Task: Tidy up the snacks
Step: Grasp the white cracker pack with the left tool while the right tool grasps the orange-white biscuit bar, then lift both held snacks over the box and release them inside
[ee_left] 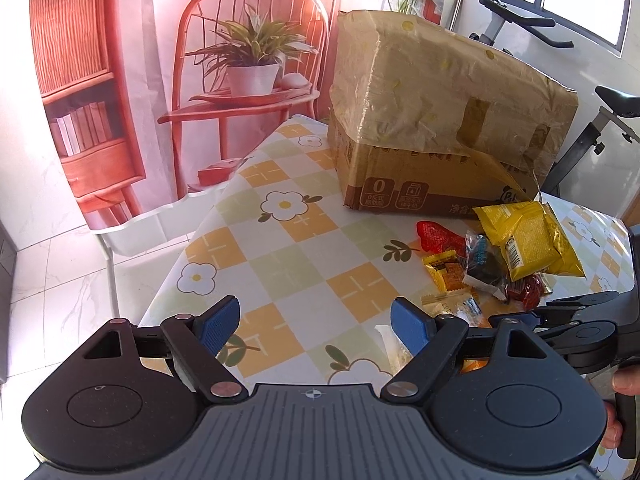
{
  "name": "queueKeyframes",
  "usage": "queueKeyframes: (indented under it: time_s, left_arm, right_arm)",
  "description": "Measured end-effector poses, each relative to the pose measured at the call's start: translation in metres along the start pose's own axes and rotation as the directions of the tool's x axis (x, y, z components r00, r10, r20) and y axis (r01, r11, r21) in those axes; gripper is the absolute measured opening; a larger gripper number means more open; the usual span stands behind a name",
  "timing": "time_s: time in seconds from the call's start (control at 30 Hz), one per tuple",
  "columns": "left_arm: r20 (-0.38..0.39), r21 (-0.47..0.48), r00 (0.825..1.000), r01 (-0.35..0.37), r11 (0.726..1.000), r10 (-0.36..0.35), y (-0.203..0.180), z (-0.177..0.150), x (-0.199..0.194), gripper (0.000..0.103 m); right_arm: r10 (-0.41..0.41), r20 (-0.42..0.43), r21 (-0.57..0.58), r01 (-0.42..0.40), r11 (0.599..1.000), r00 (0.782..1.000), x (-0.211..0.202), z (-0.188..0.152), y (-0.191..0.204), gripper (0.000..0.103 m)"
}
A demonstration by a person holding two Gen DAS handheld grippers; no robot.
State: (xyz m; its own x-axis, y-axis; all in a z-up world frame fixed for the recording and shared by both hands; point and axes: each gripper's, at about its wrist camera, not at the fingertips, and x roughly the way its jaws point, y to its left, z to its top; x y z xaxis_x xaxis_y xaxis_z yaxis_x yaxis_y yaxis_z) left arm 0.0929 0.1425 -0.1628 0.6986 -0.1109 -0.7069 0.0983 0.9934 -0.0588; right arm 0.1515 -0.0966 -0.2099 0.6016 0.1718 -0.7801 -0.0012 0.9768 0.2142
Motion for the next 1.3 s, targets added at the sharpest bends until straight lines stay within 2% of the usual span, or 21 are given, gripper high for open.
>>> queueKeyframes:
  time_s: [0.03,0.07,0.13,0.33,0.53,0.67,0.73,0.8,1.0,1.17,1.3]
  left_arm:
    - [-0.005,0.003,1.000,0.007,1.000,-0.007,-0.004,-0.002,0.002,0.084]
    - [-0.014,0.010,1.000,0.015,1.000,-0.015,-0.008,-0.004,0.005,0.084]
    - [-0.032,0.027,0.999,0.032,0.999,-0.031,-0.018,-0.009,0.012,0.084]
    - [-0.096,0.076,0.993,0.083,0.994,-0.075,-0.057,-0.032,0.036,0.084]
    - [-0.118,0.116,0.993,0.035,0.993,-0.021,-0.077,-0.045,0.057,0.083]
    - [-0.130,0.115,0.991,0.001,0.993,0.014,-0.079,-0.049,0.067,0.070]
    - [-0.102,0.143,0.995,0.009,0.990,0.006,-0.082,-0.051,0.064,0.056]
    - [-0.097,0.153,0.995,0.015,0.988,0.000,-0.083,-0.052,0.062,0.050]
    - [-0.068,0.106,0.998,0.023,0.994,-0.016,-0.075,-0.050,0.049,0.049]
    - [0.013,0.080,1.000,0.026,0.996,-0.028,-0.068,-0.032,0.022,0.049]
    - [0.074,0.050,0.997,0.024,0.998,-0.028,-0.062,-0.009,0.001,0.049]
  right_arm:
    - [-0.005,0.003,-0.005,0.005,1.000,1.000,-0.002,-0.002,-0.002,0.050]
    - [-0.014,0.007,-0.008,0.014,1.000,1.000,-0.004,-0.005,-0.004,0.041]
    - [-0.045,0.021,0.014,0.045,0.999,0.999,-0.010,-0.010,-0.012,0.040]
    - [-0.072,0.056,0.104,0.066,0.992,0.996,-0.030,-0.028,-0.034,0.040]
    - [-0.082,0.077,0.126,0.071,0.989,0.994,-0.037,-0.038,-0.038,0.040]
    - [-0.079,0.086,0.137,0.066,0.988,0.993,-0.038,-0.039,-0.039,0.040]
    - [-0.079,0.089,0.138,0.066,0.988,0.993,-0.037,-0.038,-0.039,0.040]
    - [-0.077,0.093,0.142,0.064,0.988,0.993,-0.036,-0.038,-0.040,0.040]
    - [-0.069,0.105,0.151,0.052,0.987,0.992,-0.044,-0.039,-0.038,0.039]
    - [-0.052,0.167,0.139,0.028,0.990,0.985,-0.064,-0.035,-0.032,0.039]
    - [-0.049,0.243,0.110,0.023,0.994,0.969,-0.085,-0.021,-0.022,0.039]
